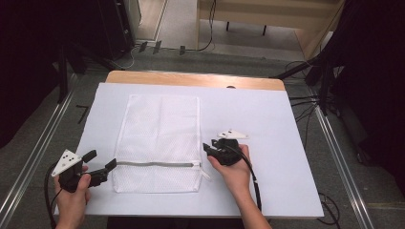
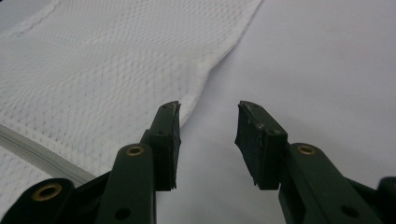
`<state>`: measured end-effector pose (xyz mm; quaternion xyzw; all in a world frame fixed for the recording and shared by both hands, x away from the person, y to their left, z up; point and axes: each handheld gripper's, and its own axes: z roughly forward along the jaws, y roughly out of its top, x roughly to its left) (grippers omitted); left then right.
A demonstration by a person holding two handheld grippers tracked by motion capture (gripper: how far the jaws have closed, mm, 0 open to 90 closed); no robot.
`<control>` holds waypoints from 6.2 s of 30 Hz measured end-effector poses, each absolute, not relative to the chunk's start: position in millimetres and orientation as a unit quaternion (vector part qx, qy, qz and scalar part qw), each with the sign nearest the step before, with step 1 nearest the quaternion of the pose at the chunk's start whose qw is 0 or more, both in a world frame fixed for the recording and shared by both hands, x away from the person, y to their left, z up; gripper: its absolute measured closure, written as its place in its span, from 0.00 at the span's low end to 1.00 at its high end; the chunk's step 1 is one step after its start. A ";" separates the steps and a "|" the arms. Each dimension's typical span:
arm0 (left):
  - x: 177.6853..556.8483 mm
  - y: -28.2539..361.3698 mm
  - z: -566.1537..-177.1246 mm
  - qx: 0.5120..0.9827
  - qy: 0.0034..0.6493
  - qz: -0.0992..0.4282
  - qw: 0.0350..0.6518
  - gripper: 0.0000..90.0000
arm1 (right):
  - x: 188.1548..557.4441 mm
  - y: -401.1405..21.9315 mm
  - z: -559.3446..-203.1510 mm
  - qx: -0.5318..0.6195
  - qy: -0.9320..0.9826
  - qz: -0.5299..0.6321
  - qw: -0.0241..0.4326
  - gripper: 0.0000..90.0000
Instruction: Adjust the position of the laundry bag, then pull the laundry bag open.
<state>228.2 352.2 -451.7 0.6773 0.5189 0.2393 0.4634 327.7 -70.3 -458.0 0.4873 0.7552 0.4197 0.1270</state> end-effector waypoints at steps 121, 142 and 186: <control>242.8 195.4 -447.1 0.758 0.435 0.121 0.472 0.48 | 250.4 -167.5 -483.3 0.544 0.727 0.380 0.174 0.58; 274.3 73.1 -445.8 0.804 0.387 0.080 0.444 0.69 | 252.7 -157.9 -486.2 0.519 0.743 0.367 0.207 0.68; 300.0 52.2 -463.6 0.790 0.415 -0.012 0.450 0.66 | 235.4 -140.7 -453.2 0.439 0.724 0.463 0.261 1.00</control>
